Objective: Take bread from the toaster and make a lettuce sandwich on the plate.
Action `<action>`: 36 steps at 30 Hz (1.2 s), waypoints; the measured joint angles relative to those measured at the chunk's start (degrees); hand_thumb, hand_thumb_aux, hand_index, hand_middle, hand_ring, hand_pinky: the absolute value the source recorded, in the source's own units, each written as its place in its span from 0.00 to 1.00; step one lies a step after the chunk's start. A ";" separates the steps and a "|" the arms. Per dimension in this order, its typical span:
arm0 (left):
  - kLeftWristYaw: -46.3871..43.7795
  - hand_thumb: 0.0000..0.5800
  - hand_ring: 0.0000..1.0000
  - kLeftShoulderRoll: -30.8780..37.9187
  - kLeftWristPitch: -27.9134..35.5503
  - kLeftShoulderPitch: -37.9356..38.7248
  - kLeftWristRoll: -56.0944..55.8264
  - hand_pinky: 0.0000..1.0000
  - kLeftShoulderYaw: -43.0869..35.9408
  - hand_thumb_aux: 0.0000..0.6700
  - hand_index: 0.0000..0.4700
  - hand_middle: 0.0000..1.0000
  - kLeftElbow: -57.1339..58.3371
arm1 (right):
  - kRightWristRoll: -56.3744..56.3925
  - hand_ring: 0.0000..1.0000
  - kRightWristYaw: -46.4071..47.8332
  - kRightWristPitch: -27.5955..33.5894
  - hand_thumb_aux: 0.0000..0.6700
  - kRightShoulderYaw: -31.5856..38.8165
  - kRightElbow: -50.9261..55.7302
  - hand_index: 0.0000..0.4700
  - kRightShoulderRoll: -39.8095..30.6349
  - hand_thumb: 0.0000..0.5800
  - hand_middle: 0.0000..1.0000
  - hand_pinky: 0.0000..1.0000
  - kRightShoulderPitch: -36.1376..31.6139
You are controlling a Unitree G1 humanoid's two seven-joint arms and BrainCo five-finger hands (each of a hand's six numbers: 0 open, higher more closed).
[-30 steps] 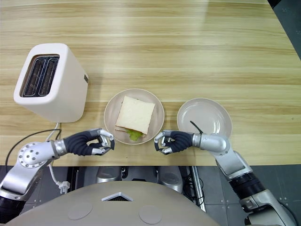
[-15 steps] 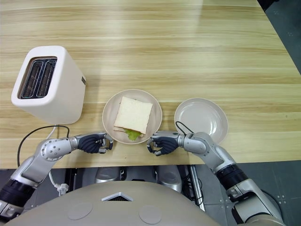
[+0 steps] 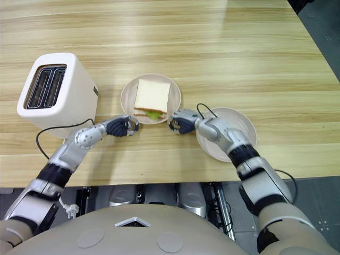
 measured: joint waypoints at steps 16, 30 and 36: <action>12.59 1.00 1.00 -9.34 -4.80 -22.25 0.32 1.00 0.76 1.00 0.98 1.00 40.97 | 3.29 1.00 -7.00 3.11 1.00 -0.91 25.59 0.98 7.76 1.00 1.00 1.00 -12.39; 16.49 0.00 0.00 -11.64 -22.68 2.23 -18.71 0.00 14.36 0.00 0.00 0.00 -0.80 | 30.56 0.00 -11.25 -29.98 0.00 -18.56 5.98 0.00 4.53 0.00 0.00 0.00 2.19; 16.95 0.00 0.00 -14.85 -21.31 7.81 -25.11 0.00 17.22 0.00 0.00 0.00 -15.29 | 48.99 0.00 -3.52 -32.44 0.00 -22.91 -1.59 0.00 13.42 0.00 0.00 0.00 8.51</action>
